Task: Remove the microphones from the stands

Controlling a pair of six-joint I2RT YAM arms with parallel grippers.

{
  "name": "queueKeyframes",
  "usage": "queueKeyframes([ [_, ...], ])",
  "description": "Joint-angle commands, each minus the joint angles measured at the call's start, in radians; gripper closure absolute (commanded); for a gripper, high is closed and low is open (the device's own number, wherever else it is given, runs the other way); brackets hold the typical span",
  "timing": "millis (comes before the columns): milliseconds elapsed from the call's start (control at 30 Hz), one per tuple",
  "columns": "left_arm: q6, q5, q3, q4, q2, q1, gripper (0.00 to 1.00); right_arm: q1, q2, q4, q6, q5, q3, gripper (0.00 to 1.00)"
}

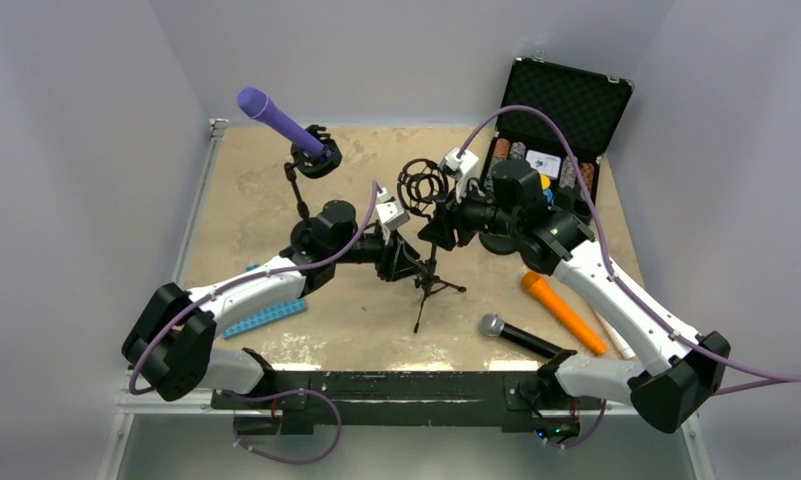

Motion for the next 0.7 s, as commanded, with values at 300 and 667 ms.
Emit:
queueKeyframes([
  [300, -0.074, 0.042, 0.015, 0.059, 0.027, -0.002, 0.79, 0.008, 0.009, -0.027, 0.003, -0.011, 0.001, 1.00],
  [667, -0.257, 0.127, 0.113, -0.043, 0.007, -0.001, 1.00, 0.008, -0.031, -0.017, -0.012, 0.026, -0.037, 1.00],
])
